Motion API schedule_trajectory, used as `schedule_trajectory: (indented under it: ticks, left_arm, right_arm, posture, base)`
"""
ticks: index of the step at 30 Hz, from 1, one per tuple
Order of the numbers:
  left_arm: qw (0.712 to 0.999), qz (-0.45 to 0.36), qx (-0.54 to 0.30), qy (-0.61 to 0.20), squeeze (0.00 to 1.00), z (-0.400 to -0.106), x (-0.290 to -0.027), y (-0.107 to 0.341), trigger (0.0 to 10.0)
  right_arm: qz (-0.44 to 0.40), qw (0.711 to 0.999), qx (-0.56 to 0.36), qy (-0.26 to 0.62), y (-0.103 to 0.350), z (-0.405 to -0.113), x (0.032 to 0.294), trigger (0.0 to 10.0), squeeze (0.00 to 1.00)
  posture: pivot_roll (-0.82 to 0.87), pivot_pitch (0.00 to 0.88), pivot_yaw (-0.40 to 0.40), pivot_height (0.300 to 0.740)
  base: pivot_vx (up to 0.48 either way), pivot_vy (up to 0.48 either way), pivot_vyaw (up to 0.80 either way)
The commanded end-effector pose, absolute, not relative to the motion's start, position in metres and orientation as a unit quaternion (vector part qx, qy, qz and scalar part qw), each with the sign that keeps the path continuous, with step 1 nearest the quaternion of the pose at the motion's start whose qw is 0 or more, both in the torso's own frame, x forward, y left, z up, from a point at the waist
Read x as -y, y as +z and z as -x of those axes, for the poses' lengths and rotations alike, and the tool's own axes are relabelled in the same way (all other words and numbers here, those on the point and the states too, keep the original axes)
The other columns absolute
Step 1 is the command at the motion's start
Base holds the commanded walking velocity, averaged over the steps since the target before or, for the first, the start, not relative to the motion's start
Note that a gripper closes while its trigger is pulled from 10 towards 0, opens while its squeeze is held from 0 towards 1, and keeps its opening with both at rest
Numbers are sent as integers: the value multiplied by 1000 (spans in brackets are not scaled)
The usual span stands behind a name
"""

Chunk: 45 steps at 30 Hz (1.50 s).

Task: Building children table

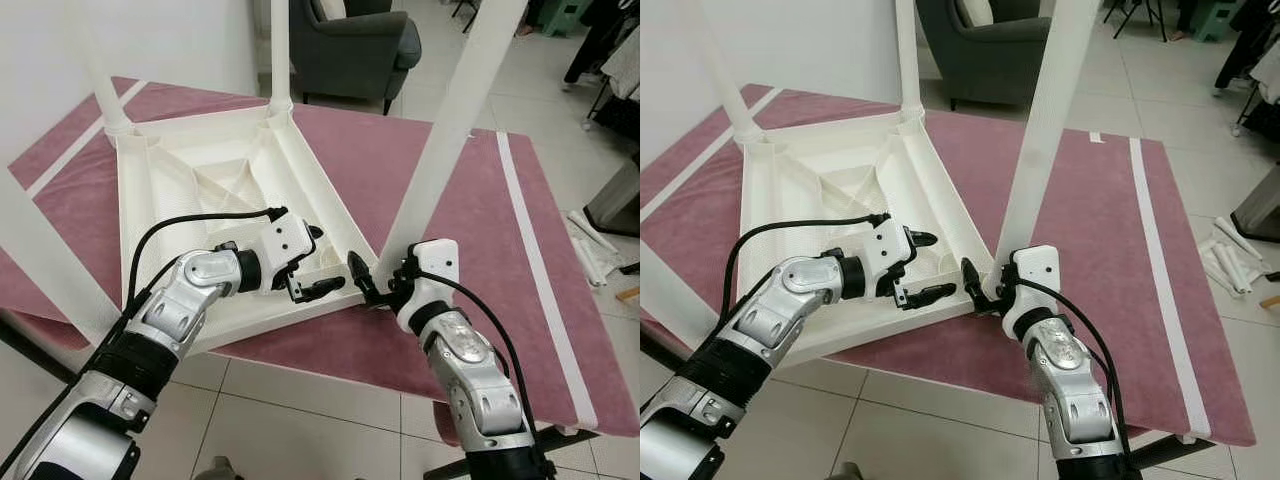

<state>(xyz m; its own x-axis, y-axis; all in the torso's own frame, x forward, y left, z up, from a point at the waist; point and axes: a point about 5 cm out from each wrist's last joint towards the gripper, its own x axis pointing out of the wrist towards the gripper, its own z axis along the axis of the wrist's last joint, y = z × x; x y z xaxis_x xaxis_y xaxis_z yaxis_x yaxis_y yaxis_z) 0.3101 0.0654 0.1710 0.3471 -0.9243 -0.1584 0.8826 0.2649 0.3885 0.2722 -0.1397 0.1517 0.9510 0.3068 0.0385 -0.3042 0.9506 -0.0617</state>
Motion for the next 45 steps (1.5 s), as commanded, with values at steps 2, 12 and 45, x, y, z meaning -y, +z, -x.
schedule_trajectory:
  ticks: [2, 12, 45]
  left_arm:
    - [798, -206, 47, -564, 0, -305, -72, 172, 10000]
    - [819, -175, 21, -546, 0, -281, -94, 167, 10000]
    - [945, -92, -27, -314, 0, -267, -122, 132, 10000]
  right_arm:
    - [22, 985, 33, 168, 154, -267, 140, 10000, 0]
    - [10, 983, 10, 181, 142, -243, 160, 10000, 0]
    - [6, 980, 4, 201, 124, -216, 139, 10000, 0]
  posture:
    - [65, 0, 0, 740]
    - [62, 0, 0, 740]
    - [82, 0, 14, 740]
  base:
    - [0, 0, 0]
    - [0, 0, 0]
    - [0, 0, 0]
